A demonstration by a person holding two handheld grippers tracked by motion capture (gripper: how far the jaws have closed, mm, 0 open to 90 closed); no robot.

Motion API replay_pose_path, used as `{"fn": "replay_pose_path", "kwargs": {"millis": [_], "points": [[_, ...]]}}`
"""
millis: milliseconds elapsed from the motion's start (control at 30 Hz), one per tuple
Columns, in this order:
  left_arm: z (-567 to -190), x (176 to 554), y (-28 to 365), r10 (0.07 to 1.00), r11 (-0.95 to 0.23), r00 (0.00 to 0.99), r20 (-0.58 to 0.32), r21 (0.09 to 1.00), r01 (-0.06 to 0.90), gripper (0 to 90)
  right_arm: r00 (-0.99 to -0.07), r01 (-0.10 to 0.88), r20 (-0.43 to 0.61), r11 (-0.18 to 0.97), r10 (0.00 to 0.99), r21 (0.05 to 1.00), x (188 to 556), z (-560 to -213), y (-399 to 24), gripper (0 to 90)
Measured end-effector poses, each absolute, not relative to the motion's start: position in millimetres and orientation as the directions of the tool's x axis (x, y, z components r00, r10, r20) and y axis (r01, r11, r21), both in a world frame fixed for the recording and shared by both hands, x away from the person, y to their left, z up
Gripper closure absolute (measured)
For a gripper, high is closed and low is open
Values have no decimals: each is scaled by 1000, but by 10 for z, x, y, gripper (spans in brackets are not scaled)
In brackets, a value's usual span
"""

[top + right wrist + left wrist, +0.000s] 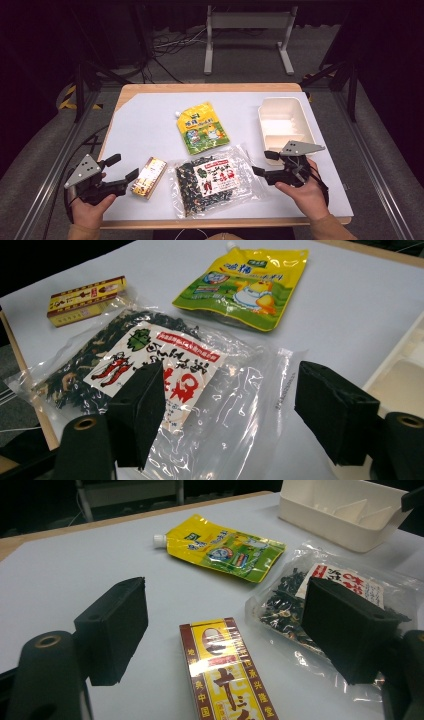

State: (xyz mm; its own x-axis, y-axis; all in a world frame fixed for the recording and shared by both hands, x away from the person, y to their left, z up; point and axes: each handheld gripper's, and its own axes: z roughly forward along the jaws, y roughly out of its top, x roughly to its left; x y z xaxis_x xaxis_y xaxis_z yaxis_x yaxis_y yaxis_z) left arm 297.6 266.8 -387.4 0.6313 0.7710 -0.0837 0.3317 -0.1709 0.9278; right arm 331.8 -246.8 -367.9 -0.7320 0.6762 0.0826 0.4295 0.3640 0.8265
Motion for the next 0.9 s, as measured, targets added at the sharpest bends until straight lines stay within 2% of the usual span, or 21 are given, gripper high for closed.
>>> {"fn": "replay_pose_path", "kwargs": {"millis": [467, 733, 900], "points": [[-3890, 2988, 2654, 770, -170, 631, -90, 925, 339, 195, -707, 566, 157, 419, 689, 710, 3400, -3988, -2367, 297], [-3897, 2997, 2647, 768, -179, 634, -86, 922, 343, 195, -683, 608, 147, 445, 716, 658, 3444, -4113, -2353, 301], [-3898, 2998, 2647, 769, -181, 633, -86, 921, 345, 194, -674, 634, 163, 451, 721, 628, 3478, -4194, -2336, 251]]}}
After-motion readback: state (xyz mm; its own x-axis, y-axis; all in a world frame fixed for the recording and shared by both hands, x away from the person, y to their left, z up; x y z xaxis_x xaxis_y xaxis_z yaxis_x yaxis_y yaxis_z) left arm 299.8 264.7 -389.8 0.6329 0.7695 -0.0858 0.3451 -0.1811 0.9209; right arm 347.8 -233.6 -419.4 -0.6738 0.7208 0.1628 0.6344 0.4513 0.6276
